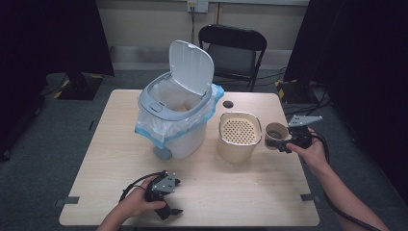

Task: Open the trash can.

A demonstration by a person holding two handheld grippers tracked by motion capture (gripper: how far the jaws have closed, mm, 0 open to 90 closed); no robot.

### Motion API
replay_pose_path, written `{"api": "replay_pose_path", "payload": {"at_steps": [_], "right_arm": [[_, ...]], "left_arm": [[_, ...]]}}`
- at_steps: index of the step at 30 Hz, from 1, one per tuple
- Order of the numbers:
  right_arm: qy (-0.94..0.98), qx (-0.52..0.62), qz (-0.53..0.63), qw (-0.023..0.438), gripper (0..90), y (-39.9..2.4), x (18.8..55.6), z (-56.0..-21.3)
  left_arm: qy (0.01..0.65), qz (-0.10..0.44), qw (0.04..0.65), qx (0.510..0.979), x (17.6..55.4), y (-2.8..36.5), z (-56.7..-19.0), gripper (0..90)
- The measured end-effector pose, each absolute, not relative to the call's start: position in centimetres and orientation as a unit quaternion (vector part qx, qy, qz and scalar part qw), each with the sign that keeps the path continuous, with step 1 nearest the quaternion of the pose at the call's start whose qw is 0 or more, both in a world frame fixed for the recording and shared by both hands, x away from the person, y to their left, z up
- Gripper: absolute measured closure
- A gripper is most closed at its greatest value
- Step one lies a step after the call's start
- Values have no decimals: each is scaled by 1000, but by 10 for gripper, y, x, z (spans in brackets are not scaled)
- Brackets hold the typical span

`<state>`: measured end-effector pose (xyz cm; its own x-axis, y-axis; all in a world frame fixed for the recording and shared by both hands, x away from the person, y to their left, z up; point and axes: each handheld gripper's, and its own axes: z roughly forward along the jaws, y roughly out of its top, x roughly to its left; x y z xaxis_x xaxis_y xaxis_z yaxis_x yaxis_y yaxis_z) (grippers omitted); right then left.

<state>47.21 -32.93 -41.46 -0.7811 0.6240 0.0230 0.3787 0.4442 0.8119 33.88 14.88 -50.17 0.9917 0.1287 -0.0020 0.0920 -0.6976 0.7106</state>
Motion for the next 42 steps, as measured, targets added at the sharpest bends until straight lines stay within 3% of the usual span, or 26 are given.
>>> {"api": "replay_pose_path", "payload": {"at_steps": [27, 42], "right_arm": [[824, 321, 431, 180, 274, -324, 541, -402], [821, 307, 432, 212, 275, -312, 562, -388]], "left_arm": [[59, 24, 384, 921, 339, 149, -502, 0], [59, 26, 384, 921, 339, 149, -502, 0]]}}
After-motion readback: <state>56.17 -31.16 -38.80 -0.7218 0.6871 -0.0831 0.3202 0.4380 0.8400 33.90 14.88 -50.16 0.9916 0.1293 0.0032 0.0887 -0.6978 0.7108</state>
